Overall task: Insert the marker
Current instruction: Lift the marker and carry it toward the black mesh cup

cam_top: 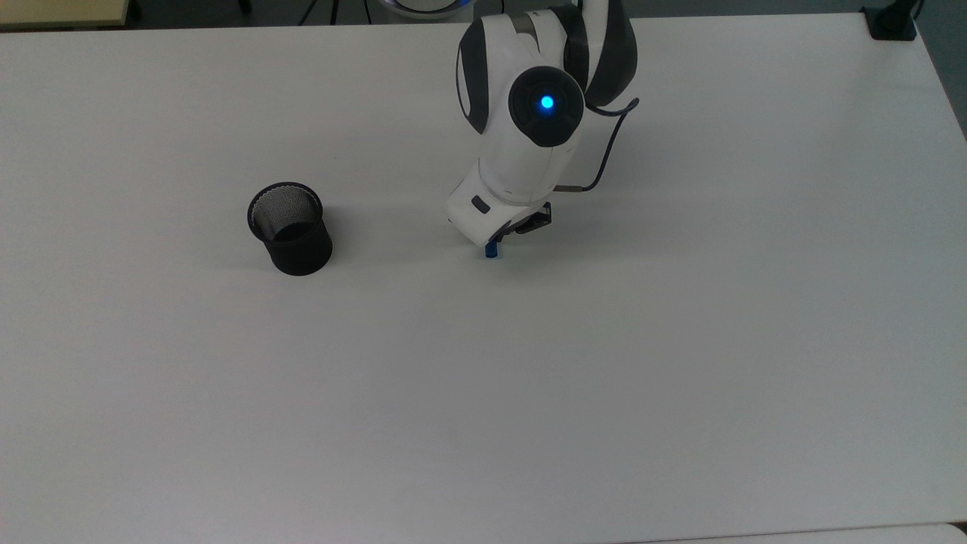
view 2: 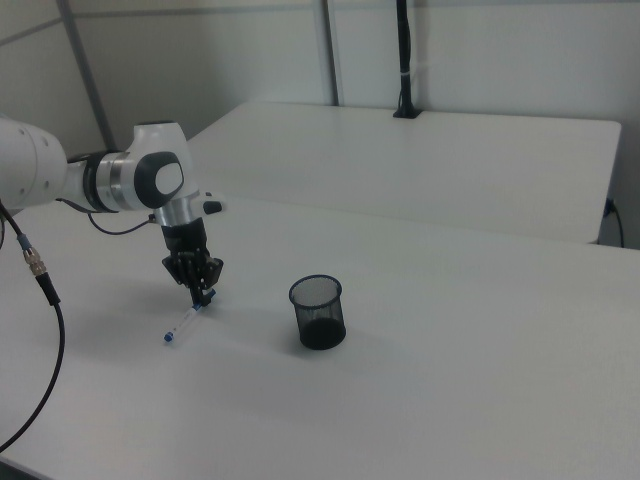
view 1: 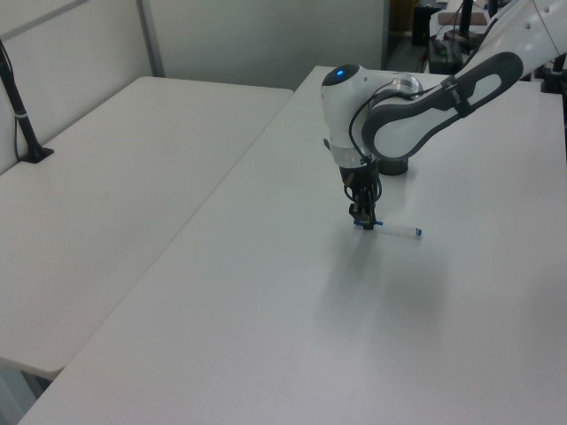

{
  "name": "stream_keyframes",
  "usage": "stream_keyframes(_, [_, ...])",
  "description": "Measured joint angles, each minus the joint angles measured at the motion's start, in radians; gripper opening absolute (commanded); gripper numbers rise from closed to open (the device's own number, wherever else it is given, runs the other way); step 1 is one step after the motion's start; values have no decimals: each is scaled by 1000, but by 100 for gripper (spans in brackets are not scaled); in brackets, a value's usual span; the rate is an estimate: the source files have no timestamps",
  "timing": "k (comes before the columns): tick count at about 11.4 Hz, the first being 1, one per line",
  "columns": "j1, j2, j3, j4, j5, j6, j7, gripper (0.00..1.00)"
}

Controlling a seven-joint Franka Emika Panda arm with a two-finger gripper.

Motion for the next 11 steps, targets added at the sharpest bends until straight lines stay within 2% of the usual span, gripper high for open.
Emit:
stream_keyframes(3, [-38, -109, -6, 21, 0, -105, -25, 0])
stream_keyframes(7, [-84, -288, -6, 22, 41, -235, -69, 0])
stream_keyframes(11, [-130, -371, -6, 19, 53, -262, -87, 0])
